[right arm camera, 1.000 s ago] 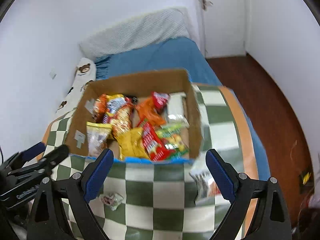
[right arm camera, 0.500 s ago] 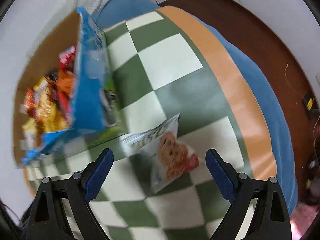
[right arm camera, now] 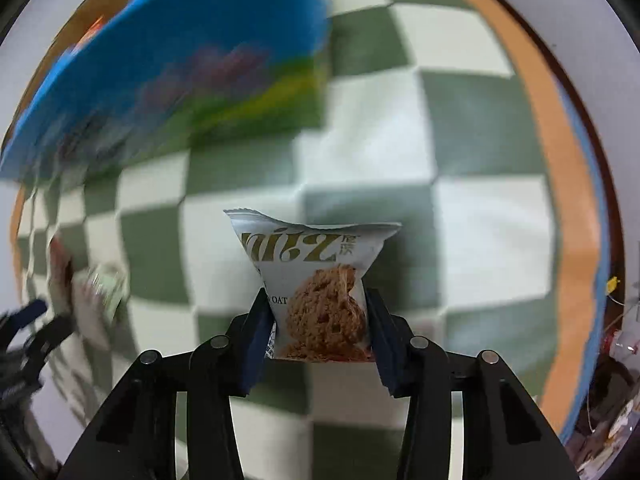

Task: Organize snacks
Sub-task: 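Grasp the white wrapped candy with the left tool while the right tool grasps the oat cookie bag, then carry the candy and cookie bag into the box and open both tools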

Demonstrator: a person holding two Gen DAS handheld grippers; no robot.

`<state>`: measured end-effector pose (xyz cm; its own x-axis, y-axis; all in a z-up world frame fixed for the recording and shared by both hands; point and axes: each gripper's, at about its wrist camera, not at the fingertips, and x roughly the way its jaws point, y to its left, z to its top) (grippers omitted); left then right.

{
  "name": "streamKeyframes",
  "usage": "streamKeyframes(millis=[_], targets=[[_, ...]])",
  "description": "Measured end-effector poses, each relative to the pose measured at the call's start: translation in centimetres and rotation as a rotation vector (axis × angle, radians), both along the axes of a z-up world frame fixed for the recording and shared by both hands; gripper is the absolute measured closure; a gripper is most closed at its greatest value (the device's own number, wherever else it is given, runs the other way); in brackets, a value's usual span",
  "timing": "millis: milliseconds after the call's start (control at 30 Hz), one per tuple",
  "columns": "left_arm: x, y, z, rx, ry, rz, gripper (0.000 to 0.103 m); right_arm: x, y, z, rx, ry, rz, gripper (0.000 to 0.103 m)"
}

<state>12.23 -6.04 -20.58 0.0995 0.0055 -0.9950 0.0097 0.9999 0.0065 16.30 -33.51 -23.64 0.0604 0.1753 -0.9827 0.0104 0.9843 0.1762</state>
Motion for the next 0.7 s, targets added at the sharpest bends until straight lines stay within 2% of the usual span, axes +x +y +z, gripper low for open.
streamKeyframes(millis=[200, 267, 300, 367, 400, 533, 633, 700], targets=[[1.5, -1.1, -2.2, 0.021, 0.035, -0.053, 0.016, -2.2, 1.8, -1.3, 0.059, 0.048, 0.002, 0.054], [2.3, -1.6, -3.0, 0.009, 0.058, -0.072, 0.016, -2.3, 1.7, -1.7, 0.067, 0.052, -0.018, 0.050], [2.7, -1.9, -3.5, 0.003, 0.069, -0.075, 0.018, -2.2, 1.7, -1.9, 0.071, 0.051, -0.031, 0.047], [2.9, -2.1, -4.3, -0.006, 0.082, -0.071, 0.041, -2.3, 1.7, -2.3, 0.073, 0.054, -0.046, 0.044], [2.8, -2.1, -4.7, -0.009, 0.096, -0.068, 0.045, -2.4, 1.6, -2.5, 0.069, 0.053, -0.046, 0.042], [2.1, -2.6, -4.7, 0.002, 0.087, -0.065, 0.052, -2.3, 1.8, -2.9, 0.041, 0.039, -0.041, 0.042], [0.6, -3.2, -4.5, -0.006, 0.092, -0.047, 0.054, -1.4, 3.7, -2.9, 0.006, 0.013, -0.018, 0.052], [-1.1, -3.6, -4.8, -0.034, 0.100, -0.025, 0.054, -1.7, 4.0, -2.6, 0.000, -0.005, 0.003, 0.054]])
